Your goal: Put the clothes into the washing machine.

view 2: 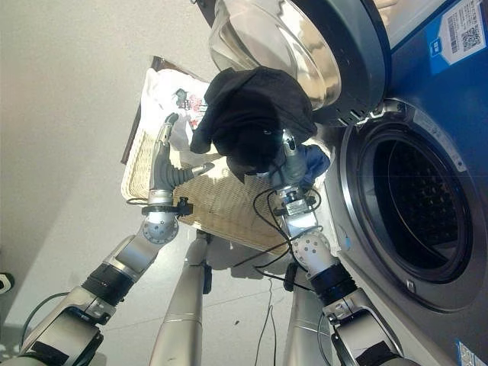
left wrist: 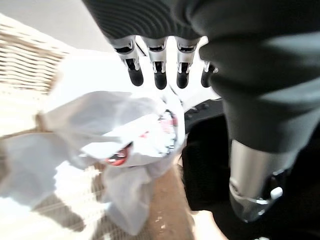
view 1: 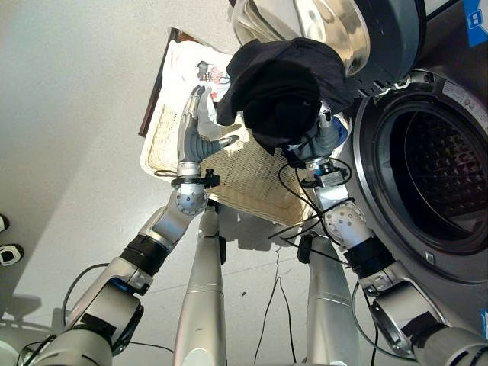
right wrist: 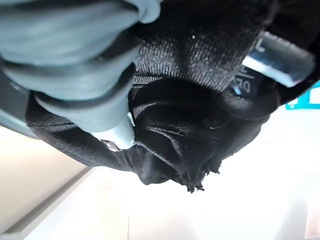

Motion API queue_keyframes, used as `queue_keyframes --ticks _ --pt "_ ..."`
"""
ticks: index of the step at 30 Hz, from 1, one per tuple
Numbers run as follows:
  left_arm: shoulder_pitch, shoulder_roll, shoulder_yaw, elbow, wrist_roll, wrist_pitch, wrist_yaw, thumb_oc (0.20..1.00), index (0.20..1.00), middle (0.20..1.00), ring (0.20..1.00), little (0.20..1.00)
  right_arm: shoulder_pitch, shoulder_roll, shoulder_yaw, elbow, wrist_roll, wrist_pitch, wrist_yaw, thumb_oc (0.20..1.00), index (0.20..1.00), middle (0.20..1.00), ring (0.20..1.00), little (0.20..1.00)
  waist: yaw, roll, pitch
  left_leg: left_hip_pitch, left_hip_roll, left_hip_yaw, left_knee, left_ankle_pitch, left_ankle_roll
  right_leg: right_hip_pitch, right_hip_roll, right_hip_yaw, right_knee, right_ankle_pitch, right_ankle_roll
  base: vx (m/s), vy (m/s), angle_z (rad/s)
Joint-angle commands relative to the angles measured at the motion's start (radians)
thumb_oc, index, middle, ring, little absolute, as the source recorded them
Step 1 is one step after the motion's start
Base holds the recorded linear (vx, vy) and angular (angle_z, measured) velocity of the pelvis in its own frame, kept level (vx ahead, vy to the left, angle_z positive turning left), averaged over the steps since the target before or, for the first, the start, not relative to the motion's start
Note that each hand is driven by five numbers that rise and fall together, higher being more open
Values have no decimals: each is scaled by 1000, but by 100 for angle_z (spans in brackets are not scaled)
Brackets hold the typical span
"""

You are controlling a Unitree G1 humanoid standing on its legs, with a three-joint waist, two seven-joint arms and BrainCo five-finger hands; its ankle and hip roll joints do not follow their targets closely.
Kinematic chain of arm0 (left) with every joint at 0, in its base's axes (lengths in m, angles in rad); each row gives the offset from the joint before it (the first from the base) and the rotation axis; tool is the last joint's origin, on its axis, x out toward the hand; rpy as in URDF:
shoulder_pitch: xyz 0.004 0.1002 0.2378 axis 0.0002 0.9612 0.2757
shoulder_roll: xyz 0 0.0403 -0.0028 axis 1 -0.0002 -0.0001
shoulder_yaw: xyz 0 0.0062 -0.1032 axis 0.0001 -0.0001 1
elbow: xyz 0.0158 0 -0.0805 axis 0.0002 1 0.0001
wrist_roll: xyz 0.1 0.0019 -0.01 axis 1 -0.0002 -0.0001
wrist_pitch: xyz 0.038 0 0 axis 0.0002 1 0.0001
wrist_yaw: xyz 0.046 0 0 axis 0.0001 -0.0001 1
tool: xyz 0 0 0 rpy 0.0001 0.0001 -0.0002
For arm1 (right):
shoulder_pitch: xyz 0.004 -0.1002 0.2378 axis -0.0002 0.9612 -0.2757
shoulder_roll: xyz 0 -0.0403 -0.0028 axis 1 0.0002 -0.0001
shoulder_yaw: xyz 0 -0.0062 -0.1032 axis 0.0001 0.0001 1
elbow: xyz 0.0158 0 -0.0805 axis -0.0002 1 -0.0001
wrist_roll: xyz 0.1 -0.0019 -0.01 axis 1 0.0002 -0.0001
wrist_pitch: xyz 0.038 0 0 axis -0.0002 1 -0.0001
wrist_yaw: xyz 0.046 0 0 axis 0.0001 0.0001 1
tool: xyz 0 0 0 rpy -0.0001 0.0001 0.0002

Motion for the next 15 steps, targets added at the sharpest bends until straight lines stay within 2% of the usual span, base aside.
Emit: queue_keyframes --ticks 1,7,9,10,13,15 --pt "-31 -20 63 25 -44 -82 62 1000 1000 1000 1000 1000 -5 -10 -47 -92 -36 -57 84 200 200 200 200 200 -19 15 -13 -29 -105 4 9 42 98 61 56 -112 -167 154 15 0 0 0" --pt "-38 -22 76 97 -69 -112 119 1000 1000 1000 1000 1000 11 -41 -74 -14 -42 -147 2 200 200 200 200 200 -31 7 -13 -32 -97 11 10 44 92 57 63 -107 -162 153 14 -2 6 0" --pt "-32 -19 86 149 -48 -133 180 1000 1000 1000 1000 1000 60 -79 -122 70 -19 -179 -36 200 200 200 200 200 -47 -3 -13 -33 -89 20 6 45 90 54 71 -98 -164 156 15 -10 53 1" --pt "-28 -19 91 183 -35 -148 220 1000 1000 1000 1000 1000 98 -88 -147 118 11 -185 -40 200 200 200 200 200 -58 -9 -13 -34 -84 24 4 45 88 50 76 -91 -163 158 15 -3 34 -1" --pt "-32 -22 96 220 -18 -163 255 1000 1000 1000 1000 1000 125 -101 -165 177 15 -185 -44 200 200 200 200 200 -68 -14 -13 -34 -80 27 6 43 86 46 80 -84 -161 158 15 -5 16 -3" --pt "-36 -21 103 250 -15 -171 277 1000 1000 1000 1000 1000 144 -111 -170 219 -24 -196 -84 200 200 200 200 200 -76 -18 -13 -30 -75 32 1 41 84 48 82 -80 -164 159 14 -11 32 -4"
